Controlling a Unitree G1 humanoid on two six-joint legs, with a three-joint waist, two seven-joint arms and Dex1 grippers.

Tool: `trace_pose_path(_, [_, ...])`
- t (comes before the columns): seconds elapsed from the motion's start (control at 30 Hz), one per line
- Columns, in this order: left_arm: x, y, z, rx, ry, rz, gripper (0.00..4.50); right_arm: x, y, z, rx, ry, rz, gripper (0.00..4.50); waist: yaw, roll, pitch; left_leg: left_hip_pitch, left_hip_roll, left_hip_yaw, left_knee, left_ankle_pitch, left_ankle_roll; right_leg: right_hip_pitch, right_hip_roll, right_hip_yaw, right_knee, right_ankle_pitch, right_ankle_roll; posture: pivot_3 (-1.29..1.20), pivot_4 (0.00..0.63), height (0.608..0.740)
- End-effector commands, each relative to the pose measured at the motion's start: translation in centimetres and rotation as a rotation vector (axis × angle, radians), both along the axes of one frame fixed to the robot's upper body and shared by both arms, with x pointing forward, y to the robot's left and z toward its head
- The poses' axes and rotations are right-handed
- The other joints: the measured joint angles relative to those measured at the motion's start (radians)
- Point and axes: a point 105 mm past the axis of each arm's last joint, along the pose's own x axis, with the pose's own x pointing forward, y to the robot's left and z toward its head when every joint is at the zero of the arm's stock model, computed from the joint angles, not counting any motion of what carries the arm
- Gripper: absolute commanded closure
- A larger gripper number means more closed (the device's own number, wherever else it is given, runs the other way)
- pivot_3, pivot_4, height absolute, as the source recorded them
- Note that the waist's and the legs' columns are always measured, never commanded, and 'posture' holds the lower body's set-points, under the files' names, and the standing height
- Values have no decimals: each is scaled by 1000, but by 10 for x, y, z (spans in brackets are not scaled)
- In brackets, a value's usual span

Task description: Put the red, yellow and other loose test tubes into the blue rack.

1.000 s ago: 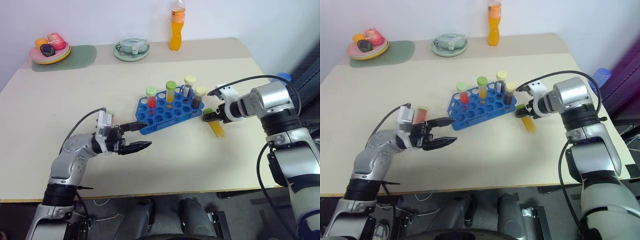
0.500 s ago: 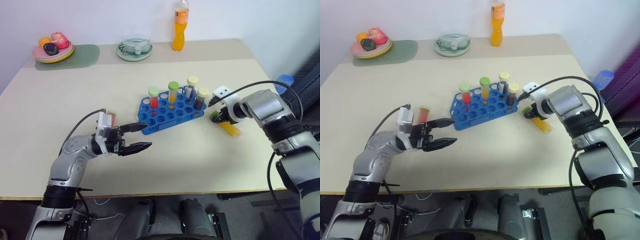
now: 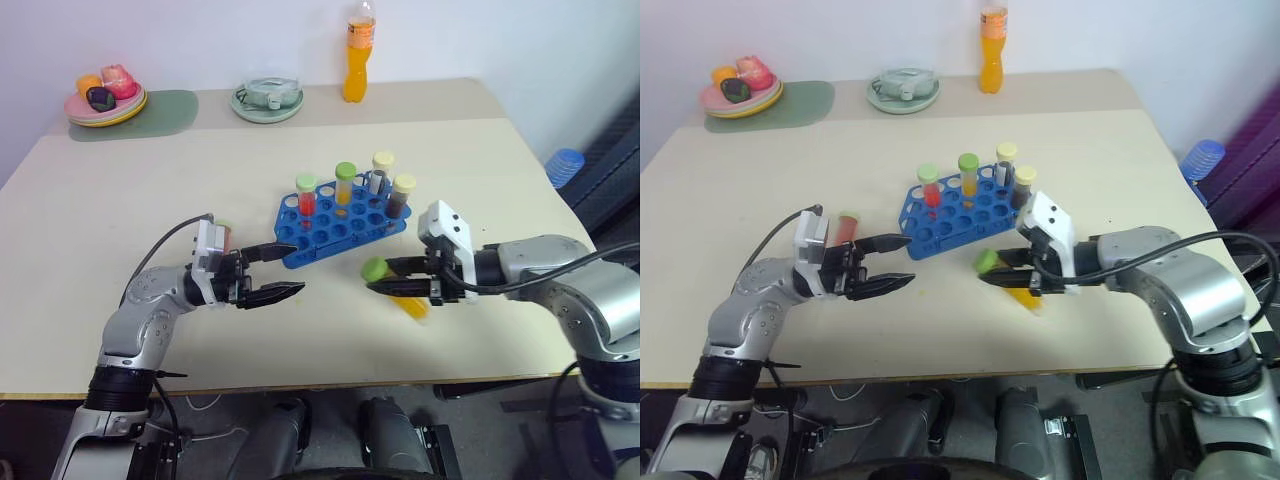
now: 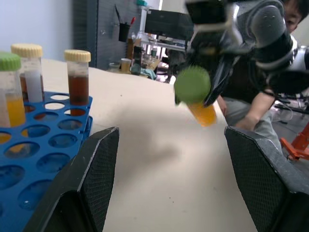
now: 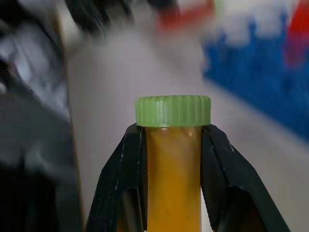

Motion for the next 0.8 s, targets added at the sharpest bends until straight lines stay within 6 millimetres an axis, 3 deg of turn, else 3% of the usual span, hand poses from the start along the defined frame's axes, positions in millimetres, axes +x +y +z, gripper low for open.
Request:
trace_pose_path(0.03, [2, 3, 7, -9, -25, -7, 931, 8, 16, 42, 283, -120, 3, 3670, 2, 0, 0, 0, 0, 0, 0, 0, 0, 0, 0, 0, 0, 0, 0, 0, 150, 740])
trace_pose_path(0.1, [3, 4, 7, -11, -23, -2, 931, 14, 23, 67, 498, -180, -7, 3670, 1, 0, 0, 0, 0, 0, -1, 0, 0, 0, 0, 0, 0, 0, 0, 0, 150, 740])
trace_pose_path(0.27, [3, 6, 6, -12, -22, 4, 931, 30, 29, 80, 647, -275, -83, 3670, 0, 0, 0, 0, 0, 0, -1, 1, -2, -1, 0, 0, 1, 1, 1, 0, 150, 740])
trace_pose_path(0.57, [3, 10, 8, -22, -24, 36, 931, 75, 40, 55, 692, -475, -275, 3670, -23, 0, 0, 2, 0, 0, -3, 4, -6, -1, 1, 0, 3, 1, 1, 0, 150, 740])
trace_pose_path(0.8, [2, 12, 8, -21, -21, 47, 931, 97, 34, 33, 681, -561, -403, 3670, -27, 1, 0, 2, 0, -1, -3, 5, -9, -2, 2, 0, 4, 1, 0, 0, 150, 740])
